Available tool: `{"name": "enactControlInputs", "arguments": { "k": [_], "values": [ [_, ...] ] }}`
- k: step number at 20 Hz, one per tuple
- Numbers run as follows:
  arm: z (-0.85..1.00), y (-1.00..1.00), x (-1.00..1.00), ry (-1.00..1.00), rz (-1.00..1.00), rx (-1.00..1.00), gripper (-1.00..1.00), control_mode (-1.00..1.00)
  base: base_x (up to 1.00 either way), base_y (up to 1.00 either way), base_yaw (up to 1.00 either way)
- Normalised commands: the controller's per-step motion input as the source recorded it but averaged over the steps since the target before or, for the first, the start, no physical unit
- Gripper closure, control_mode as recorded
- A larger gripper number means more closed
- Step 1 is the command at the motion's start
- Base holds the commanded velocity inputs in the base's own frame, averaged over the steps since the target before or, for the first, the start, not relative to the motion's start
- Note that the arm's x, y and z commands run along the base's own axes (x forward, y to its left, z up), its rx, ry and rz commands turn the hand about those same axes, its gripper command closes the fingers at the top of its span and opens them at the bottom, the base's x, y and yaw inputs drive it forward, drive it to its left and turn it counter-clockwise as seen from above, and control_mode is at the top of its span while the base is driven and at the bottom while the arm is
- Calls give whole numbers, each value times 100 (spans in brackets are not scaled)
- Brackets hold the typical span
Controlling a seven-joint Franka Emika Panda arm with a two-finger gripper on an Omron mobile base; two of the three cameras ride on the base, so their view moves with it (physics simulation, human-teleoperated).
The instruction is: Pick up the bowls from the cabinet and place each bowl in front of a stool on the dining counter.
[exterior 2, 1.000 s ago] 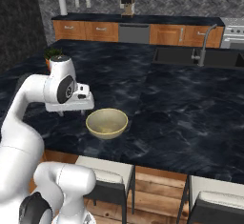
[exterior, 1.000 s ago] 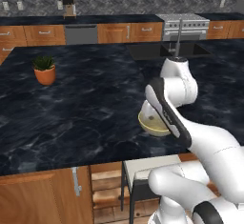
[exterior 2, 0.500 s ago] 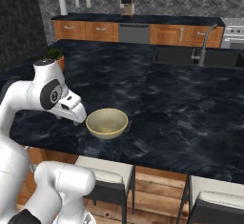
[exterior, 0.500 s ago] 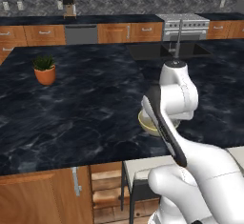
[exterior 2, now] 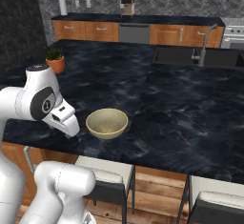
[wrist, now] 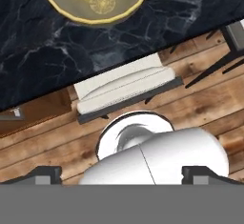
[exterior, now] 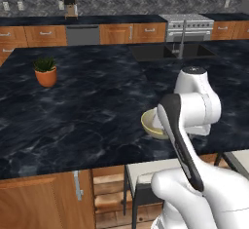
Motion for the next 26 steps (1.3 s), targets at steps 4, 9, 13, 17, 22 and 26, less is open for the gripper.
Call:
{"name": "enactControlInputs", "arguments": {
  "k": [4, 9, 13, 17, 22, 26],
  "values": [
    [19, 0, -21, 19, 0, 1, -100, -100, 0, 0, 0],
    [2, 0, -6, 23, 0, 0, -100, -100, 0, 0, 0],
    [-3, 0, 0, 15, 0, 0, -100, -100, 0, 0, 0],
    [-14, 0, -11, 2, 7, -1, -100, -100, 0, 0, 0],
    [-5, -7, -32, 0, 14, -2, -100, -100, 0, 0, 0],
    [-7, -23, -26, 0, 17, 0, -100, -100, 0, 0, 0]
  ]
}}
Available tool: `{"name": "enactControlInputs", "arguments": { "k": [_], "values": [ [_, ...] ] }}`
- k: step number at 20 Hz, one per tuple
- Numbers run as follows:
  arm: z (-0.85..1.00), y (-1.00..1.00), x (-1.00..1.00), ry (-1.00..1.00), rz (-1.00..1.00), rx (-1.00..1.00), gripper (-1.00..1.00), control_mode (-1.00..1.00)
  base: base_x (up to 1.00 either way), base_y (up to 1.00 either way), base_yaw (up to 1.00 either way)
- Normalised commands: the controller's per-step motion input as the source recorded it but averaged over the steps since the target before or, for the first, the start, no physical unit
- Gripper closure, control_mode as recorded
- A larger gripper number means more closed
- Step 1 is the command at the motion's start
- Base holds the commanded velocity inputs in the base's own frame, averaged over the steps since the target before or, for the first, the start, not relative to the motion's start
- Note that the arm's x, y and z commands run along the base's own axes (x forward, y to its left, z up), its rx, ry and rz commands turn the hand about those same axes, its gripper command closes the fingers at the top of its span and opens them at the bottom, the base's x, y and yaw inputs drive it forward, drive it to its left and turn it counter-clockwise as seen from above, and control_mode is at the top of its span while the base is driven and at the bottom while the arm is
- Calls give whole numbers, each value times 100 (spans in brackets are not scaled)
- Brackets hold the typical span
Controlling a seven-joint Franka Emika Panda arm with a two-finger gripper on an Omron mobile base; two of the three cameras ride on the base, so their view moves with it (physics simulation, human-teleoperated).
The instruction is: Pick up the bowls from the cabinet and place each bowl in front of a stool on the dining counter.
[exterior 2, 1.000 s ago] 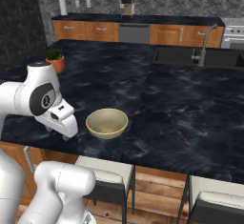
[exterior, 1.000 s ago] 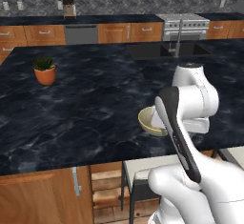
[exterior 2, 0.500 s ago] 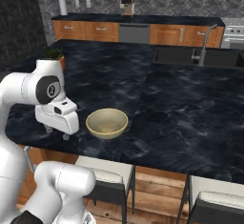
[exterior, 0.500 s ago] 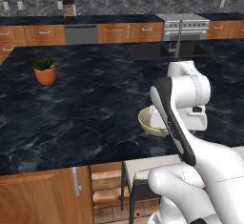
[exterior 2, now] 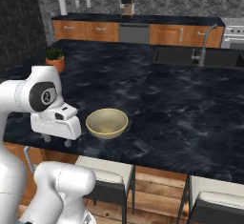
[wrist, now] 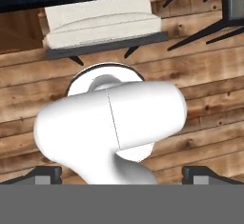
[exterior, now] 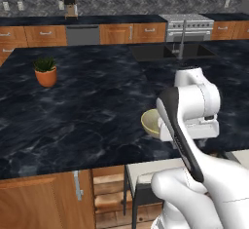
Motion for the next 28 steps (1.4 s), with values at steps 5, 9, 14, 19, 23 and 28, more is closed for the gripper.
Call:
{"name": "enactControlInputs", "arguments": {
  "k": [5, 9, 14, 19, 23, 28],
  "values": [
    [0, 0, 0, -1, 0, 0, -100, -100, 0, 0, 0],
    [0, 1, -1, 0, 0, 0, -100, -100, 0, 0, 0],
    [0, 4, -3, 0, 0, 0, -100, 100, -17, 49, 0],
    [0, 0, 0, 0, 0, 0, -100, 100, -26, 100, 0],
    [0, 0, 0, 0, 0, 0, -100, 100, -27, 100, 0],
    [0, 0, 0, 0, 0, 0, -100, 100, -22, 100, 0]
  ]
}}
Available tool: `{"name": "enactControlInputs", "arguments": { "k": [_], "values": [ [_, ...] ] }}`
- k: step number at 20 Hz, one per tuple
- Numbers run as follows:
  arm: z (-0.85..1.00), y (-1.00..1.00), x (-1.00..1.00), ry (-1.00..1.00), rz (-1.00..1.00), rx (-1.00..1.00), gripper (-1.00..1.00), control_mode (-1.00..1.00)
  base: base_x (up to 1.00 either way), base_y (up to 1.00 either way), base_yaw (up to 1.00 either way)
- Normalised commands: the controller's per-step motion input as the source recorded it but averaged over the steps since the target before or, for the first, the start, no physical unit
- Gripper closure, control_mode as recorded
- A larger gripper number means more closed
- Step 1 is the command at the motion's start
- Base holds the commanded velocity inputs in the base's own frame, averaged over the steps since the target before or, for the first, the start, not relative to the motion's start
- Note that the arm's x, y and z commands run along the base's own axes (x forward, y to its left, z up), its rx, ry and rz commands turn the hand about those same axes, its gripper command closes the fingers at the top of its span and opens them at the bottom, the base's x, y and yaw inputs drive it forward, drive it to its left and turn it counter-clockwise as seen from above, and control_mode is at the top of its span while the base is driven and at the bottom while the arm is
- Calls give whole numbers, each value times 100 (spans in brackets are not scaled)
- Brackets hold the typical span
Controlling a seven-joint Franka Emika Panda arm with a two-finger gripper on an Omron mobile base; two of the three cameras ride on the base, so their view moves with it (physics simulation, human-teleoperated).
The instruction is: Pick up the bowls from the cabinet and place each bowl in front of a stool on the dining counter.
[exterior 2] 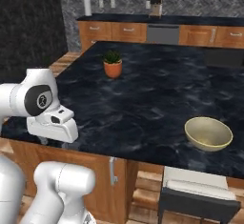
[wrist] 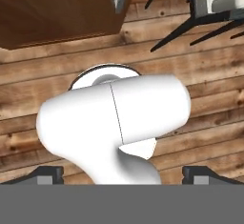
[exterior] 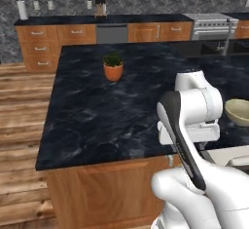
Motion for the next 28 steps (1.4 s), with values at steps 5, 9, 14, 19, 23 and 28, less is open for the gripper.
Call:
{"name": "enactControlInputs", "arguments": {
  "k": [5, 9, 14, 19, 23, 28],
  "values": [
    [0, 0, 0, 0, 0, 0, -100, 100, -6, 100, 0],
    [0, 0, 0, 0, 0, 0, -100, 100, 0, 100, -6],
    [0, 0, 0, 0, 0, 0, -100, 100, 12, 100, -8],
    [0, 0, 0, 0, 0, 0, -100, 100, 30, 100, -11],
    [0, 0, 0, 0, 0, 0, -100, 100, 61, 100, -19],
    [0, 0, 0, 0, 0, 0, -100, 100, 88, 88, -19]
  ]
}}
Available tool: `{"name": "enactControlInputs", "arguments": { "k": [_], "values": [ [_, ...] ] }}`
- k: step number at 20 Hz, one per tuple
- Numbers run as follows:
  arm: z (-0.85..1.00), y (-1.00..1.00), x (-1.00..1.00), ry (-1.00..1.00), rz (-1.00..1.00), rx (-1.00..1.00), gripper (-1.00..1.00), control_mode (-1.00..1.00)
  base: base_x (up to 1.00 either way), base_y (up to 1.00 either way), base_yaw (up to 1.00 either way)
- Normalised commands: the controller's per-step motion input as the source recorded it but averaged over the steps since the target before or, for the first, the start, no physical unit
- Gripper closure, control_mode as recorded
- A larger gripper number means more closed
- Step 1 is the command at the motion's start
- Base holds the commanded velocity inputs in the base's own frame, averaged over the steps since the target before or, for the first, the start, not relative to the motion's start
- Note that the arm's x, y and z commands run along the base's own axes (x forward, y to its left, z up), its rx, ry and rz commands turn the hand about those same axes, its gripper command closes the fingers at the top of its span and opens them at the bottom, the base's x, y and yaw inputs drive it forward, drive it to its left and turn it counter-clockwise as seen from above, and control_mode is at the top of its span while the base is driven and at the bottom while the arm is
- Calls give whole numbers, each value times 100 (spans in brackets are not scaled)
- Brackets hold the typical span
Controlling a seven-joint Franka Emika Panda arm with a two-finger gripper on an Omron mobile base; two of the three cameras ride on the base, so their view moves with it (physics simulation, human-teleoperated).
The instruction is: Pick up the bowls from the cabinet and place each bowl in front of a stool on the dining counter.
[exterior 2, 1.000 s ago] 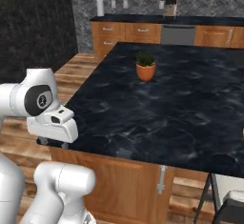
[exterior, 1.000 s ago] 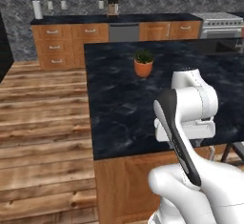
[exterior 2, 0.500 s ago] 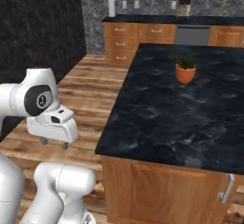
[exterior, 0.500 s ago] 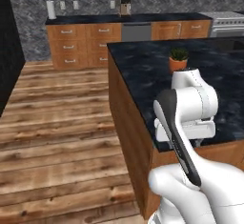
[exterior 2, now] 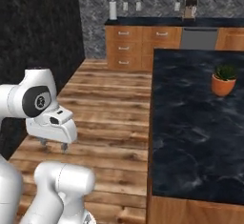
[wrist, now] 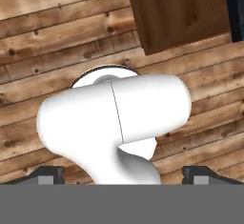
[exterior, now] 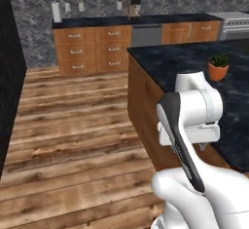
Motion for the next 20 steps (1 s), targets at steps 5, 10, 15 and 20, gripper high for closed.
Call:
{"name": "enactControlInputs", "arguments": {
  "k": [5, 10, 15, 20],
  "values": [
    [0, 0, 0, 0, 0, 0, -100, 100, 100, 94, -24],
    [0, 0, 0, 0, 0, 0, -100, 100, 100, 84, -29],
    [0, 0, 0, 0, 0, 0, -100, 100, 100, 70, -35],
    [0, 0, 0, 0, 0, 0, -100, 100, 100, 69, -37]
  ]
}}
